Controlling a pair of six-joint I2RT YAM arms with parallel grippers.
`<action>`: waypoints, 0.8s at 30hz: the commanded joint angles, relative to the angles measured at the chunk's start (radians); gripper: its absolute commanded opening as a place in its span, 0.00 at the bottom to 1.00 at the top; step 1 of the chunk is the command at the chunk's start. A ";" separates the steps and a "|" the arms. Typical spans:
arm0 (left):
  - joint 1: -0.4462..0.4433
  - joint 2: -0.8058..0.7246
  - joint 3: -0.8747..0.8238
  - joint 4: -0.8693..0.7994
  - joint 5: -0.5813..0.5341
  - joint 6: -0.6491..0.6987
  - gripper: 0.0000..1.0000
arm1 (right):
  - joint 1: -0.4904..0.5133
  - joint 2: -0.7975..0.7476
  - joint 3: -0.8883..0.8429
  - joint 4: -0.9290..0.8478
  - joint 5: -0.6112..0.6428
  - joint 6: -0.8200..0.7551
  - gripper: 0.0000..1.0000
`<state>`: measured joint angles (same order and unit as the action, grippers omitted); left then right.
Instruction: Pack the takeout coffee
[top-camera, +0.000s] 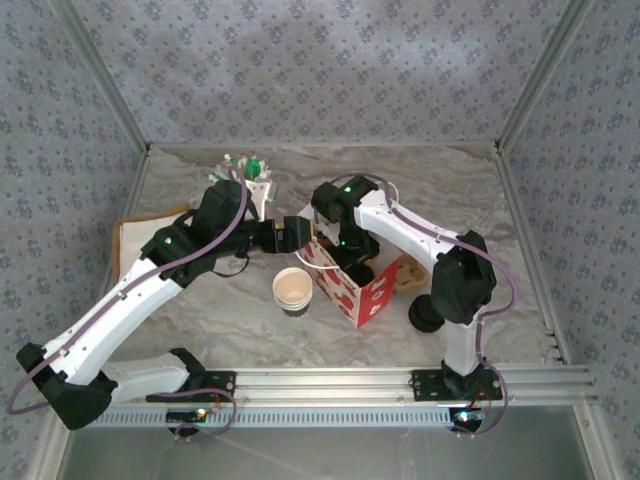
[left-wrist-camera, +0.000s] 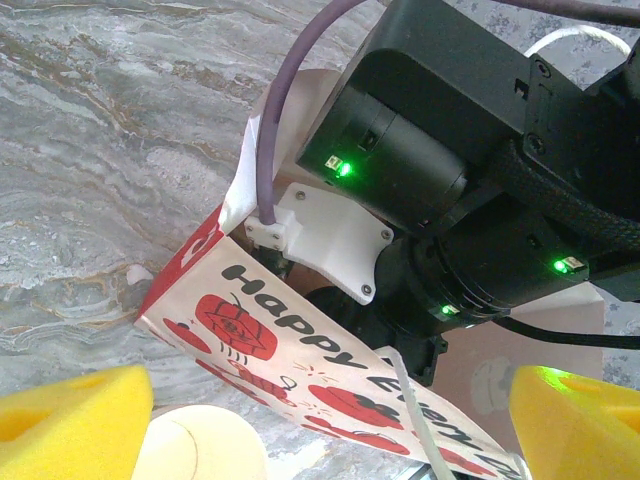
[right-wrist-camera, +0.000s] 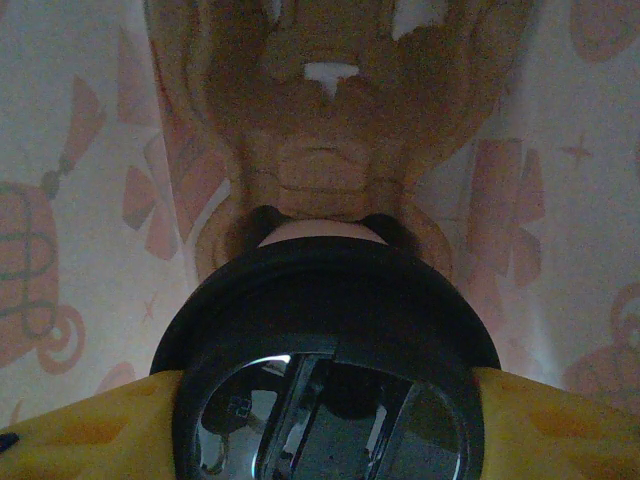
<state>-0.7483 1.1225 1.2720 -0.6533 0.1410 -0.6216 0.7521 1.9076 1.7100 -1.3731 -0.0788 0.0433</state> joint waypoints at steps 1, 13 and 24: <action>-0.005 0.006 0.039 0.013 -0.008 0.014 0.92 | -0.002 0.028 -0.044 0.034 -0.002 -0.010 0.64; -0.006 0.010 0.041 0.008 -0.019 0.014 0.93 | -0.001 -0.017 -0.120 0.113 0.020 0.009 0.64; -0.005 0.019 0.042 0.012 -0.016 0.012 0.94 | 0.006 -0.051 -0.217 0.185 0.025 0.024 0.64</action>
<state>-0.7483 1.1355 1.2724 -0.6537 0.1368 -0.6216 0.7521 1.7931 1.5631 -1.2400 -0.0750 0.0547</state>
